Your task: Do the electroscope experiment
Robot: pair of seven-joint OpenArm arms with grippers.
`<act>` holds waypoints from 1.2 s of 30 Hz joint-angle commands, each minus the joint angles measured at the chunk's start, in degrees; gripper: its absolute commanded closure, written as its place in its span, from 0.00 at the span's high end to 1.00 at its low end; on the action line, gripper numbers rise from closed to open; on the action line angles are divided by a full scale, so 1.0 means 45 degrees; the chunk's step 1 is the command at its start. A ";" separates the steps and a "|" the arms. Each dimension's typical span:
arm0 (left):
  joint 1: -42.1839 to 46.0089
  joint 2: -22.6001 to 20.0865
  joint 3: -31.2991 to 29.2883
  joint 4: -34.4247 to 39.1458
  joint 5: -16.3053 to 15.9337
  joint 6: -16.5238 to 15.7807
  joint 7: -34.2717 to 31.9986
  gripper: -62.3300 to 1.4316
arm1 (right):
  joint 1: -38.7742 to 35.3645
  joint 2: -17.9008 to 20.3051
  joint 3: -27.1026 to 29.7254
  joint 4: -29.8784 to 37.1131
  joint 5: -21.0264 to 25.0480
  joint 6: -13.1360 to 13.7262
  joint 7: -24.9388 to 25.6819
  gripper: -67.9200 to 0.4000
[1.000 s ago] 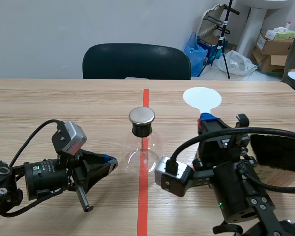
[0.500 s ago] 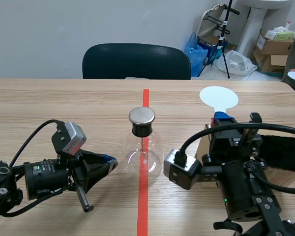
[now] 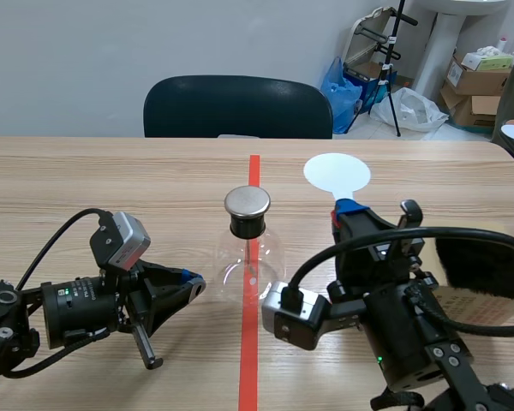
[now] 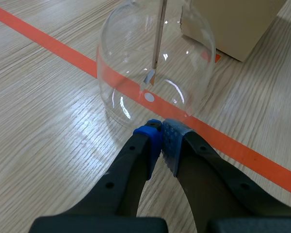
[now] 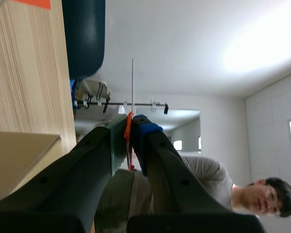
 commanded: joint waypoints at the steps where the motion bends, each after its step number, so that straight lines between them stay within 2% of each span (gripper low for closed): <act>1: -0.0034 -0.0044 -0.0131 0.0345 -0.0121 -0.0068 -0.0175 0.07 | 0.0316 0.0160 0.0049 0.0097 -0.0044 -0.0136 0.0355 0.02; 11: -0.0034 -0.0044 -0.0131 0.0345 -0.0121 -0.0068 -0.0175 0.07 | 0.0316 0.0160 0.0049 0.0097 -0.0053 -0.0131 0.3172 0.02; 17: -0.0034 -0.0044 -0.0131 0.0345 -0.0121 -0.0068 -0.0175 0.07 | 0.0316 0.0160 0.0049 0.0097 -0.0053 -0.0131 0.4303 0.02; 36: -0.0034 -0.0044 -0.0131 0.0345 -0.0121 -0.0068 -0.0175 0.07 | 0.0321 0.0160 0.0049 0.0097 -0.0058 -0.0131 0.4430 0.02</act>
